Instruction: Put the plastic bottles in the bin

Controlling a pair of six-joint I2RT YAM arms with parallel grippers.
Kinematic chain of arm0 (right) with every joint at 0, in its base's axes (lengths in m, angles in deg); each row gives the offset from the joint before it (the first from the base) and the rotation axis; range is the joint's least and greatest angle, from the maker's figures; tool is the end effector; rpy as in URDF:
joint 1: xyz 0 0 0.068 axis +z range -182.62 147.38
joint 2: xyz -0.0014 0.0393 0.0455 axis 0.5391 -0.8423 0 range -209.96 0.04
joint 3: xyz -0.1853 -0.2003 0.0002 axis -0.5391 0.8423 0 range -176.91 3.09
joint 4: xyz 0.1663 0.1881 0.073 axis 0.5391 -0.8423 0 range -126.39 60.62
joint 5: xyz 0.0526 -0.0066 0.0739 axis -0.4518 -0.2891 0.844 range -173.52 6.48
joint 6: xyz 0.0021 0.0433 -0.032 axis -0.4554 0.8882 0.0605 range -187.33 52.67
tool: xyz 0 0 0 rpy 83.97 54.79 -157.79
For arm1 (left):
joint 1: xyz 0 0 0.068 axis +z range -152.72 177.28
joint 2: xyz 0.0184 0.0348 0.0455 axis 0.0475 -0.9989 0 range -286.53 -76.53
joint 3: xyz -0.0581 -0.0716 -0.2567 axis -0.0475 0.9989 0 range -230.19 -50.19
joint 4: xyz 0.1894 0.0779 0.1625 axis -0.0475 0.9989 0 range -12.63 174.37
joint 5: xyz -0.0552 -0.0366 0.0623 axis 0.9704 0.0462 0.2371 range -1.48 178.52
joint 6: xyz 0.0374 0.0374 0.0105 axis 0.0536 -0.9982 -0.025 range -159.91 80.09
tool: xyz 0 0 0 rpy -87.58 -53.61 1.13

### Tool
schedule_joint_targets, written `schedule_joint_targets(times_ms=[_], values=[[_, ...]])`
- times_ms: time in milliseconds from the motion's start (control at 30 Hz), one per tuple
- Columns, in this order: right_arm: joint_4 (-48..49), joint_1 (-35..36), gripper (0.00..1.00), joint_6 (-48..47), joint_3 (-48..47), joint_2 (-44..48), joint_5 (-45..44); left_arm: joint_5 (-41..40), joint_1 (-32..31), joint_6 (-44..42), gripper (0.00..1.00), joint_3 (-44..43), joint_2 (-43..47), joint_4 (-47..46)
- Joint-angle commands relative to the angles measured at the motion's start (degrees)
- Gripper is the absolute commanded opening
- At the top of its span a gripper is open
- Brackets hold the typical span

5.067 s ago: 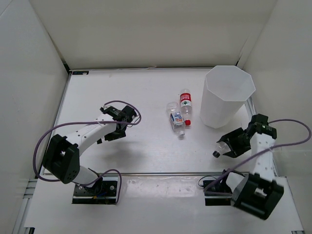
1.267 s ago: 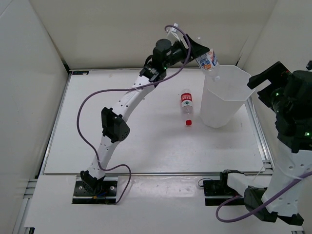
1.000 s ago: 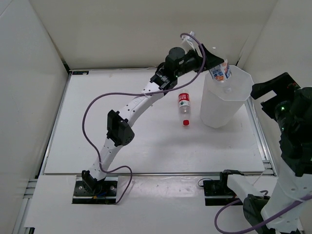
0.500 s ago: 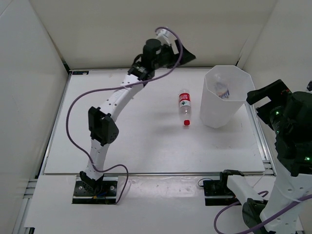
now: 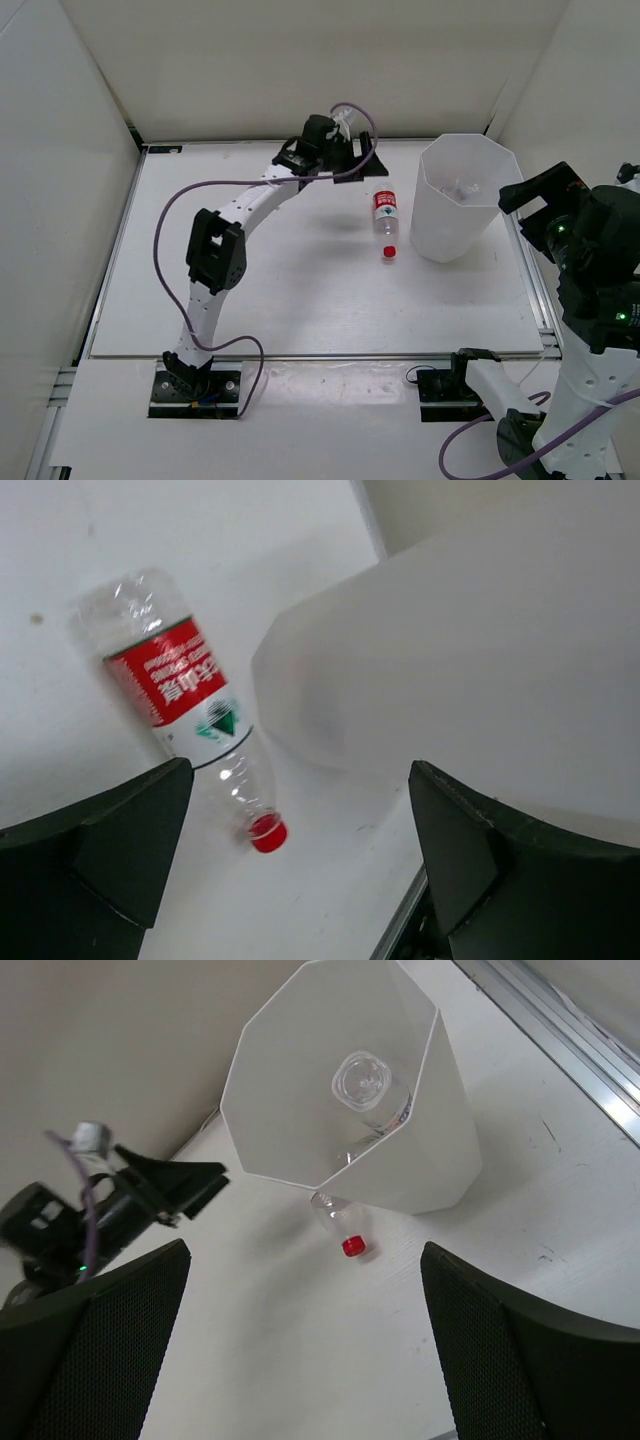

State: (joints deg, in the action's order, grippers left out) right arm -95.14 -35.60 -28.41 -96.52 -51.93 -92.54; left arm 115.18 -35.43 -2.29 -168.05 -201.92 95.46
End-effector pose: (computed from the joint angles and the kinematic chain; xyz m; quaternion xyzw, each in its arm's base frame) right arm 0.0814 -0.0099 0.5091 0.3317 0.7372 0.1200 0.5763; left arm 0.4281 -0.2939 0.3104 0.0874 0.8280 -0.4581 0.3114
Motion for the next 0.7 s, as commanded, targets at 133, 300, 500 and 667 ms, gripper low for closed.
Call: schedule_joint_targets(times_ms=[133, 300, 500, 667], values=[[3.88, -0.09, 1.0, -6.73, -1.63, -0.07, 3.3, 1.29, -0.78, -3.96, 1.0, 1.41, -6.18, 2.22], [3.88, -0.09, 1.0, -8.07, -2.77, -0.07, 3.3, 1.29, -1.91, -4.49, 1.0, 1.23, -9.79, 2.22], [3.88, -0.09, 1.0, -8.59, -4.71, -0.07, 7.08, 1.29, -2.44, -3.8, 1.0, 0.36, -13.91, 2.22], [3.27, -0.09, 1.0, -8.59, -4.71, -0.07, 7.7, 2.44, -3.06, -3.09, 1.0, -4.39, -18.14, 2.22]])
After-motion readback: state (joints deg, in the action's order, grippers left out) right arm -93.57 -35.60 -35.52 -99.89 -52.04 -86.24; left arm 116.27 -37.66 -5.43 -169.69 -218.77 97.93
